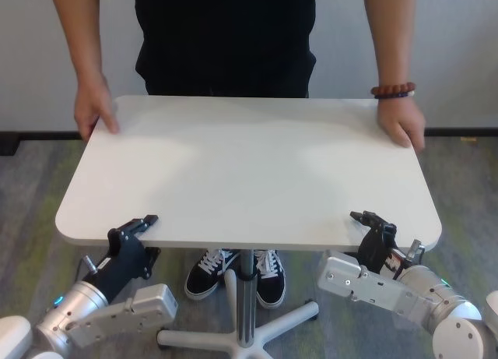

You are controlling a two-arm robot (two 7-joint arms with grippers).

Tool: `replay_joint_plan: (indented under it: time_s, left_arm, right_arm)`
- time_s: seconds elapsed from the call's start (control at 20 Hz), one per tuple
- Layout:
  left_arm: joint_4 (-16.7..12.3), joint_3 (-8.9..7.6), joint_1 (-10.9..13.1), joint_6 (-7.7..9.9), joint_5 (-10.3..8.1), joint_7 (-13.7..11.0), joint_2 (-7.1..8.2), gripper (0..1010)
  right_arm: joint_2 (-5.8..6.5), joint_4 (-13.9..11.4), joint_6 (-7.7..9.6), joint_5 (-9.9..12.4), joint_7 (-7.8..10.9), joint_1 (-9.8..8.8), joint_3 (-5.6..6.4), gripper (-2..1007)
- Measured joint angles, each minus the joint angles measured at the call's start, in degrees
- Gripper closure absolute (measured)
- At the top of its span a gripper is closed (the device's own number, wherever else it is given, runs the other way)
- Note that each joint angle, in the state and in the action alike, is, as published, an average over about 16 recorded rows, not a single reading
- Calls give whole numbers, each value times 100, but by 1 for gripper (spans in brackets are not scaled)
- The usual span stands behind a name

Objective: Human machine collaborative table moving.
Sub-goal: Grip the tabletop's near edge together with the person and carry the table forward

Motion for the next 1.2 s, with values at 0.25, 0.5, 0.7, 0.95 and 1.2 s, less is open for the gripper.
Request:
replay_joint_plan:
  time_s: [0.25,0.5,0.7,0.95,1.2]
  left_arm:
    - [0,0,0,0,0,0,0,696]
    - [-2,0,0,2,-2,-9,0,696]
    - [-21,6,-2,19,4,-21,4,696]
    - [-91,25,-5,56,28,-43,20,696]
    - [-226,48,-4,104,62,-66,47,697]
  right_arm:
    - [0,0,0,0,0,0,0,407]
    - [1,-1,-3,-7,5,3,-3,407]
    - [4,2,-40,-37,41,28,-19,407]
    - [5,11,-137,-67,112,68,-17,407]
    - [-3,7,-267,-98,194,110,12,407]
